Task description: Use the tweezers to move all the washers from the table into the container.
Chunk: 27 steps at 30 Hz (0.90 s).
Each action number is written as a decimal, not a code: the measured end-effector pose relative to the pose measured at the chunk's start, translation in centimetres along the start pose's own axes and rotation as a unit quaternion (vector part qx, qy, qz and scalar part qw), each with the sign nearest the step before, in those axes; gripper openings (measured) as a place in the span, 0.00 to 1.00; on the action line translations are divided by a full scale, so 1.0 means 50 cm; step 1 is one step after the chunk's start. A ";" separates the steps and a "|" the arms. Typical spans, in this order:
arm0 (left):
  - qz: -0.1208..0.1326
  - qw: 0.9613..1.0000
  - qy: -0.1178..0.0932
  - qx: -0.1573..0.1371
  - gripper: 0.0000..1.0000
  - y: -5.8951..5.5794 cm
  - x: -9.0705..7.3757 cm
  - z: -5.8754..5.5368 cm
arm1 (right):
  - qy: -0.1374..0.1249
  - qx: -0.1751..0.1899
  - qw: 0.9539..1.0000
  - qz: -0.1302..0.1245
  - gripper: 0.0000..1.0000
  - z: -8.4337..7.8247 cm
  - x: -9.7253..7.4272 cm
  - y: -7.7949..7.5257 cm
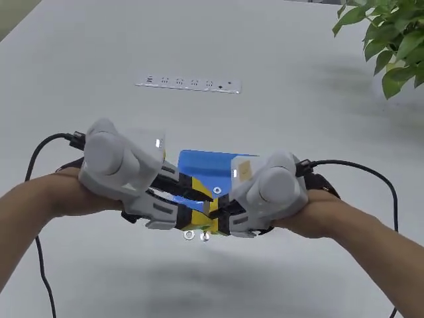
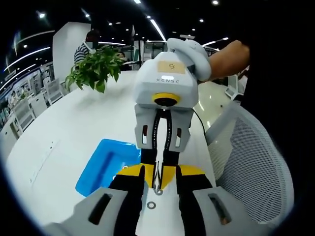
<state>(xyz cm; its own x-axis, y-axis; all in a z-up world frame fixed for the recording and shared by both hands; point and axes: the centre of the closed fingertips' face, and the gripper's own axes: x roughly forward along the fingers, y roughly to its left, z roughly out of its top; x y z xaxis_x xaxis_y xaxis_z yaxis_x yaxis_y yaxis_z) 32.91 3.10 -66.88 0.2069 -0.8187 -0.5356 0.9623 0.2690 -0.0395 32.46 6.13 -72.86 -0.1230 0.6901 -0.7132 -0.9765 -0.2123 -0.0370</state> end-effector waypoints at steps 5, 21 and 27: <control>0.019 0.999 -0.016 -0.024 0.48 0.012 -0.015 -0.004 | -0.002 0.004 1.000 -0.002 0.07 0.014 -0.017 -0.003; 0.051 0.996 -0.040 -0.058 0.73 0.018 -0.031 -0.011 | -0.008 0.004 1.000 -0.014 0.07 0.049 -0.077 -0.047; 0.059 0.995 -0.044 -0.068 0.83 0.020 -0.040 -0.017 | -0.010 -0.001 1.000 -0.027 0.07 0.051 -0.085 -0.076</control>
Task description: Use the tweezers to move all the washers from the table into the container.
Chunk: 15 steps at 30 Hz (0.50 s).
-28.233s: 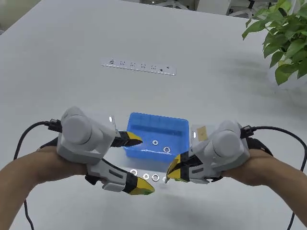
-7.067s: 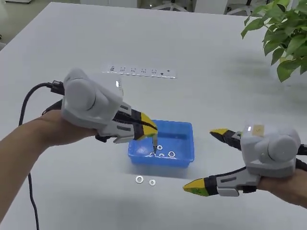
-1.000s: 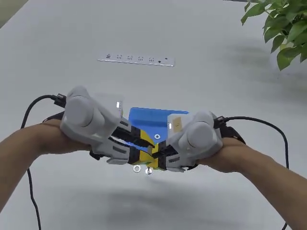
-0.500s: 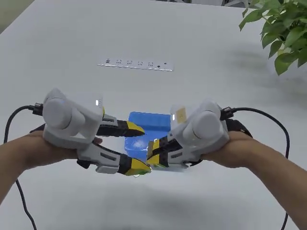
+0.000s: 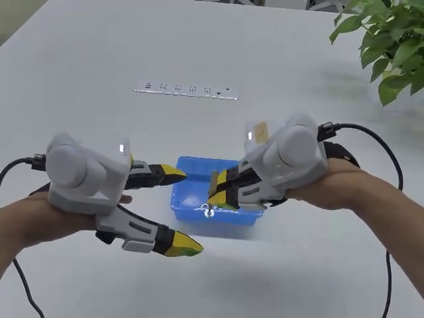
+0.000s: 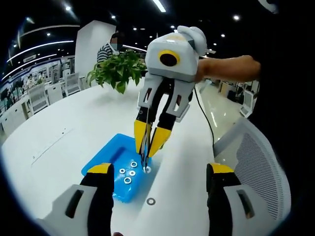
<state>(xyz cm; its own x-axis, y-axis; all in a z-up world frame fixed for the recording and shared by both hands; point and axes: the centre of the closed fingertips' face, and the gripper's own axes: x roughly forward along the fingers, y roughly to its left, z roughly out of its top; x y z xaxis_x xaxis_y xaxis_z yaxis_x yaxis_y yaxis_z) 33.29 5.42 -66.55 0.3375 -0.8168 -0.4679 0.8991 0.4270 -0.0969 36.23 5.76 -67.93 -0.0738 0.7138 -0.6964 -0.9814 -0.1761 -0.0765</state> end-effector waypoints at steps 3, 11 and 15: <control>0.006 1.000 -0.004 -0.003 0.85 0.003 -0.005 -0.002 | 0.001 -0.004 1.000 -0.006 0.07 -0.004 0.002 -0.017; 0.022 1.000 -0.009 -0.010 0.93 0.011 -0.011 -0.008 | -0.010 -0.011 0.999 -0.032 0.07 -0.009 0.017 -0.063; 0.025 1.000 -0.011 -0.013 0.96 0.012 -0.015 -0.011 | -0.012 -0.011 0.999 -0.037 0.07 -0.014 0.030 -0.078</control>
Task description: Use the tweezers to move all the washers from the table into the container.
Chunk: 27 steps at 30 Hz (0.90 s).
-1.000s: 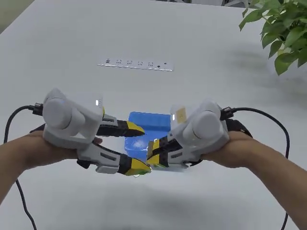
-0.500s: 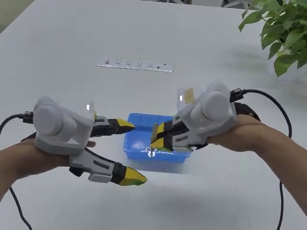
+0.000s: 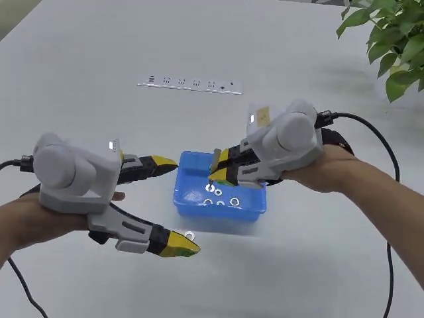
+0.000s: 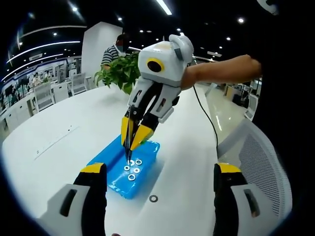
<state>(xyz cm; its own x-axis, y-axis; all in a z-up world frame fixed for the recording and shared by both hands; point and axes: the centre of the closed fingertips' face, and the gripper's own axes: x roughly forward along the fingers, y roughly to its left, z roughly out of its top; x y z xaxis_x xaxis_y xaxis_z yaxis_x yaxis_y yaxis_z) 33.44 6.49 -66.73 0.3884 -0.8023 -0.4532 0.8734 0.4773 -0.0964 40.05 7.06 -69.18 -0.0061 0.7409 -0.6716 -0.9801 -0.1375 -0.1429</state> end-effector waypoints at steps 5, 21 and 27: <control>0.008 1.000 -0.003 -0.004 0.99 0.005 -0.005 -0.002 | -0.002 0.001 1.000 0.001 0.07 -0.009 0.020 -0.007; 0.008 1.000 -0.006 -0.009 0.99 0.006 -0.006 -0.003 | 0.004 0.009 1.000 -0.005 0.07 -0.040 0.065 -0.018; 0.006 1.000 -0.004 -0.008 0.97 0.008 -0.004 -0.004 | 0.009 0.008 1.000 -0.013 0.07 -0.056 0.071 -0.025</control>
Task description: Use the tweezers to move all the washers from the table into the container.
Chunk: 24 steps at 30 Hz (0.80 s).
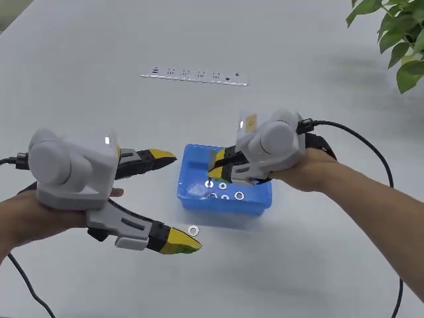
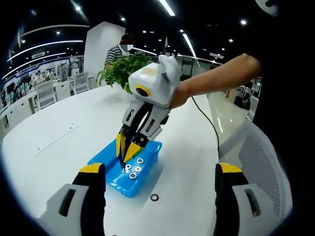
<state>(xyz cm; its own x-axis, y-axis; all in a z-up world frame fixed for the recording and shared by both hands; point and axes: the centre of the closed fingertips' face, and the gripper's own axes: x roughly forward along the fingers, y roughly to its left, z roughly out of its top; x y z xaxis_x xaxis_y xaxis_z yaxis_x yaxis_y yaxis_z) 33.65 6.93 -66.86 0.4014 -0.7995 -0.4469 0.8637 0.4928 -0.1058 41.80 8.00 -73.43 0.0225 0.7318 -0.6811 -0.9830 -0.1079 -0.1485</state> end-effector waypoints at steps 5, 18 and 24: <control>0.000 1.000 0.000 0.003 0.95 0.006 0.003 0.003 | 0.008 -0.002 1.000 -0.001 0.07 -0.015 0.006 -0.002; -0.010 1.000 0.010 0.028 0.78 0.037 0.032 0.014 | 0.015 -0.013 1.000 0.002 0.07 -0.033 0.014 0.003; -0.020 0.998 0.019 0.051 0.60 0.059 0.054 0.025 | 0.016 -0.017 1.000 0.002 0.08 -0.041 0.015 0.005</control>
<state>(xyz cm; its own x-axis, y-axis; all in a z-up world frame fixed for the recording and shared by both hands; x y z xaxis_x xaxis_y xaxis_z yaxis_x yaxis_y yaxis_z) 37.64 5.77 -67.29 0.3549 -0.8033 -0.4784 0.9062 0.4213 -0.0352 41.93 7.13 -75.43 0.0242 0.7092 -0.7046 -0.9764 -0.1344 -0.1689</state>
